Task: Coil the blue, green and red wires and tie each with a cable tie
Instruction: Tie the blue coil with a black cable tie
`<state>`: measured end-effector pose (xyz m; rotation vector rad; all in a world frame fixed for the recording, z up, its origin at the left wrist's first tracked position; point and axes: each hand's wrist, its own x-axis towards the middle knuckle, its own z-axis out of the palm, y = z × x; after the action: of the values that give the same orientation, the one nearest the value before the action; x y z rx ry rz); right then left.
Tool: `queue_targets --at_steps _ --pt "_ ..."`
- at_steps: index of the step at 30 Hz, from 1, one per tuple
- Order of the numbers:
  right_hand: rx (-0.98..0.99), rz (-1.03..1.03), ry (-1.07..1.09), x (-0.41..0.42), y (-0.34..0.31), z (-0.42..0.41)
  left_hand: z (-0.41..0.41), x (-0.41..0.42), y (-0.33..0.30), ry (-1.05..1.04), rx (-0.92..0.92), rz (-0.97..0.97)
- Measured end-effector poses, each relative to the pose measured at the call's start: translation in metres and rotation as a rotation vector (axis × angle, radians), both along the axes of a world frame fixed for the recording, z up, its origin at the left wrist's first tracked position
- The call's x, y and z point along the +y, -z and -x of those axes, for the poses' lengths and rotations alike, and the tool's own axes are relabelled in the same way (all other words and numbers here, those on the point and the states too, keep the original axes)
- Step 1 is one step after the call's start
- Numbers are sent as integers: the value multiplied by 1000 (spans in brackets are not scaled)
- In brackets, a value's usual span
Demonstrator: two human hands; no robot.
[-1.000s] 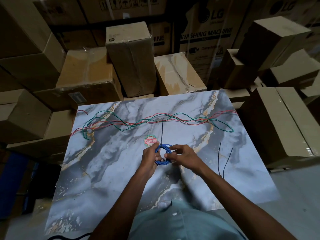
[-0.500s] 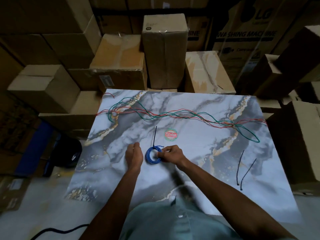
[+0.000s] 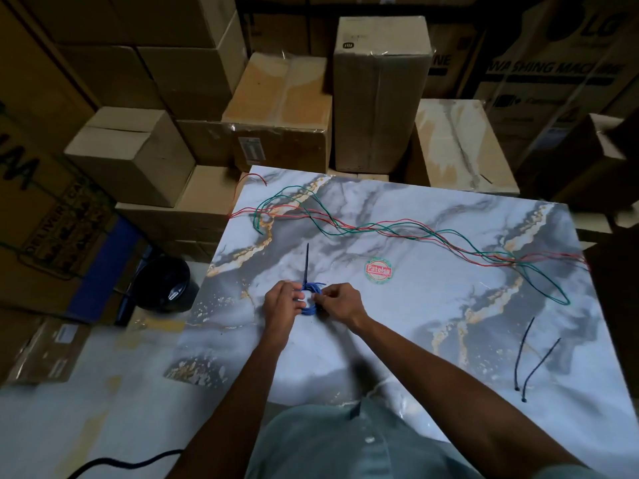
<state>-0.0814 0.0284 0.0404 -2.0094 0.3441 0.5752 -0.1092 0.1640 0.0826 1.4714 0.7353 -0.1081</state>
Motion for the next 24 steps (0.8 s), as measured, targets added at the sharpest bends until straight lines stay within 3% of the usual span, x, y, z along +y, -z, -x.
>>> queue_targets --at_steps 10,17,24 --pt "42 -147 224 -75 6 -11 -27 -44 1 140 -46 56" --pt "-126 94 315 -154 -21 -47 -45 -90 -5 277 -47 19" --pt "-205 347 145 -181 -38 -105 -62 -121 -1 309 -28 21"
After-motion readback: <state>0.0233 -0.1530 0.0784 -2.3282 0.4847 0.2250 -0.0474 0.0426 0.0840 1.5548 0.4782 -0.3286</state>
